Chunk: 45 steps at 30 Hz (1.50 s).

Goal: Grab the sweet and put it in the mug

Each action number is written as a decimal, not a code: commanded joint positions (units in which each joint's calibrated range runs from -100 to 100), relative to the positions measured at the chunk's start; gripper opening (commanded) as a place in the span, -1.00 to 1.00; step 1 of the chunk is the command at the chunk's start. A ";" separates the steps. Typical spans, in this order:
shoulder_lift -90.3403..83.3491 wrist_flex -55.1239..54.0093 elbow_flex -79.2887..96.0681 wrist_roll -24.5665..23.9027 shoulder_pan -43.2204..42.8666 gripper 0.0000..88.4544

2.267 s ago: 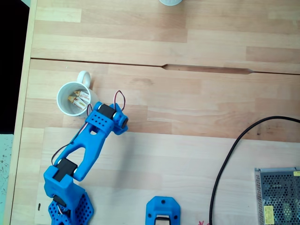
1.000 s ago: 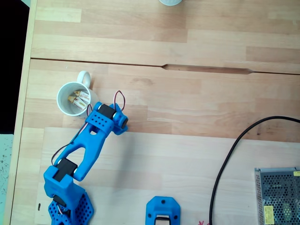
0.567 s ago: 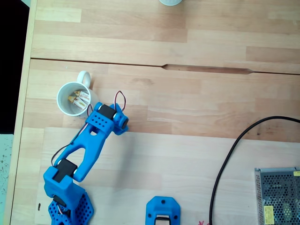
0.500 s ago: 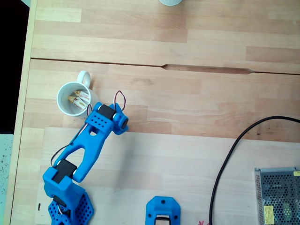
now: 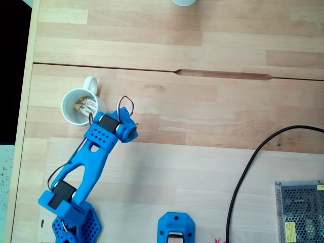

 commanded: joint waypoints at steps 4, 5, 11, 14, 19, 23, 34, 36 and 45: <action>-8.12 0.11 -1.12 -0.10 0.15 -0.93; -8.81 0.11 -1.12 -0.10 0.08 -0.93; -13.12 0.19 -1.03 -0.15 -0.07 -0.93; -14.23 0.19 -0.50 -0.15 -0.07 -0.93; -14.49 0.19 -0.50 -0.15 -0.14 -0.93; -16.30 0.19 -0.41 -0.49 0.08 -0.93; -18.11 0.19 0.30 -4.49 -1.81 -0.93; -18.19 1.00 0.66 -4.64 -2.54 -0.93; -18.88 5.03 0.84 -4.93 -5.23 -0.93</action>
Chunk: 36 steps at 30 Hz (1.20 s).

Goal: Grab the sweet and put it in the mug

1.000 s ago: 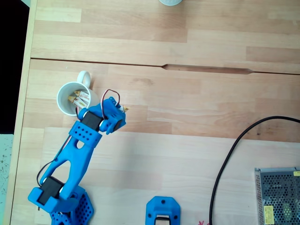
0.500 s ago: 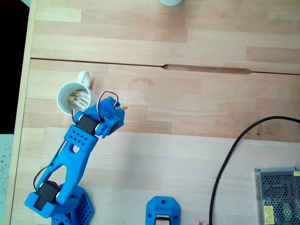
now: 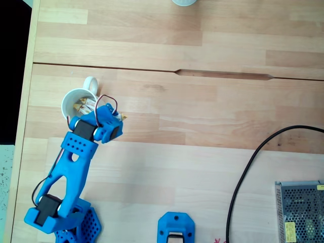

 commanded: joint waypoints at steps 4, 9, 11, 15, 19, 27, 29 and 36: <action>-4.37 0.55 -0.15 0.15 -0.93 -0.93; -4.63 0.55 0.83 0.15 -2.24 -0.93; -4.98 0.55 1.64 0.10 -3.19 -0.93; -6.70 0.39 1.99 -1.22 -4.49 -0.93; -8.68 0.39 2.26 -2.54 -5.44 -0.93; -10.57 0.55 2.35 -3.52 -7.98 -0.93; -11.26 0.55 2.35 -3.52 -8.85 -0.93; -11.77 0.63 2.35 -3.57 -9.94 -0.93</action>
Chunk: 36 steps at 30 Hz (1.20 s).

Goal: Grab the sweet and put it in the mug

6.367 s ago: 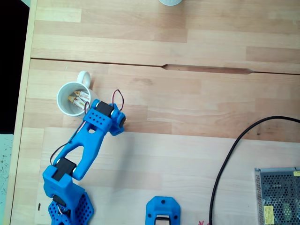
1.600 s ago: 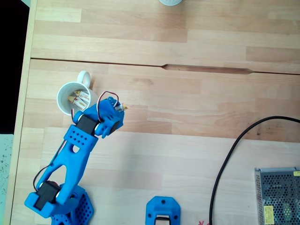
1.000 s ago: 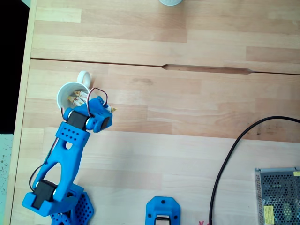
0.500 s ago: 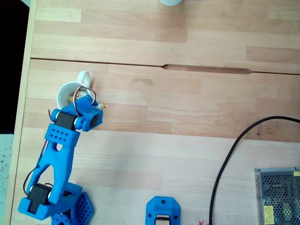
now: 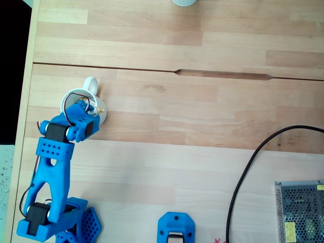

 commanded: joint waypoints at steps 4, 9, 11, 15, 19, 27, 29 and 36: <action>-3.42 -0.34 -0.34 -0.05 -0.78 -0.93; -3.42 -0.34 -0.34 -0.05 -2.23 -0.93; -3.42 -0.34 -0.34 -0.05 -3.03 -0.93; -3.42 -0.34 -0.34 -0.10 -3.68 -0.93; -3.50 -0.34 0.20 -0.10 -3.61 -0.93; -4.62 -0.42 4.21 -0.05 -5.94 -0.93; -4.62 -0.42 4.21 -0.05 -6.23 -0.93; -4.62 -0.50 4.21 -0.05 -6.23 -0.93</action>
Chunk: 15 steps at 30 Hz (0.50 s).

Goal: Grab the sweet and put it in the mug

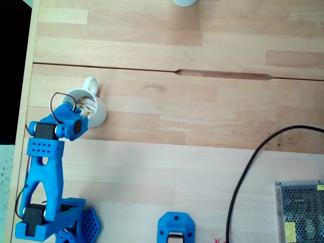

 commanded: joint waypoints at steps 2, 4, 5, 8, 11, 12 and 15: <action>-3.90 -0.66 -0.27 0.10 -0.54 -0.93; -3.90 -0.91 -0.27 0.10 -0.54 -0.93; -3.90 -0.99 -0.27 0.10 -0.54 -0.93; -3.81 -0.99 -0.27 0.10 -0.47 -0.92; -3.64 -0.99 -0.27 0.10 -0.47 -0.89; -3.55 -1.07 -0.27 0.10 -0.47 -0.86; -3.47 -1.07 -0.27 0.10 -0.47 -0.73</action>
